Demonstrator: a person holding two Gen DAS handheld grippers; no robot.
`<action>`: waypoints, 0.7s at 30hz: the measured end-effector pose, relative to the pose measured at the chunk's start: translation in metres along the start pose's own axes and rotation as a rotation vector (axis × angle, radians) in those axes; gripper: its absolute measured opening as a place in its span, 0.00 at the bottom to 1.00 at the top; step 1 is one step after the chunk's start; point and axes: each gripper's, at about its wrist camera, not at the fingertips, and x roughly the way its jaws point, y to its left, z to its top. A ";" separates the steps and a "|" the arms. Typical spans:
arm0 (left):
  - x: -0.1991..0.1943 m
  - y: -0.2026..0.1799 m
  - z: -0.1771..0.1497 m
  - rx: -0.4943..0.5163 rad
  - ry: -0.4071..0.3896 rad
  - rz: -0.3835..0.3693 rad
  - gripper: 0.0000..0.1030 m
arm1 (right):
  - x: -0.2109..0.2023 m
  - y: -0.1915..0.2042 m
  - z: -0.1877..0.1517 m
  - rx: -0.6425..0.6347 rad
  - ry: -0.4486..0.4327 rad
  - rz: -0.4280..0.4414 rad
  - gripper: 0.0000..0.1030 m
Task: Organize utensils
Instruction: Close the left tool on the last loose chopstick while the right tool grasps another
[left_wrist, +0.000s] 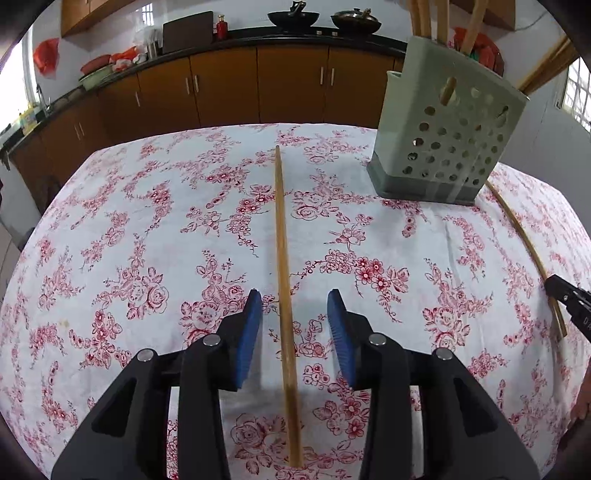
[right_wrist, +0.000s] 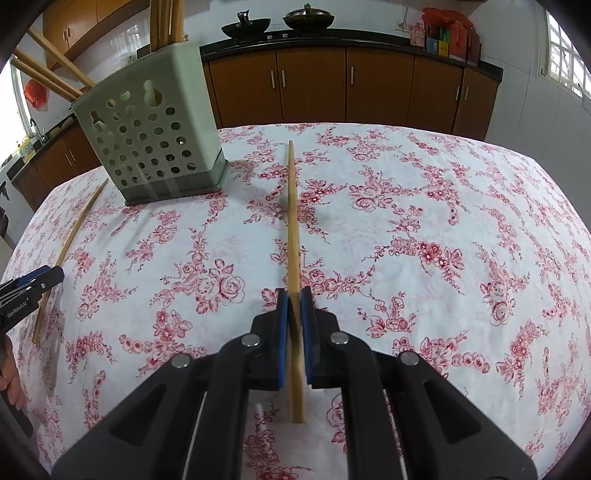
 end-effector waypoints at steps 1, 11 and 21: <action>0.000 0.000 0.000 -0.002 -0.001 0.001 0.38 | 0.000 0.000 0.000 0.000 0.000 0.000 0.08; -0.014 0.026 -0.012 -0.095 0.016 -0.029 0.37 | 0.000 0.000 0.000 0.000 0.000 0.000 0.09; -0.019 0.009 -0.024 -0.003 0.005 0.025 0.33 | 0.000 0.001 -0.001 0.003 0.001 -0.001 0.09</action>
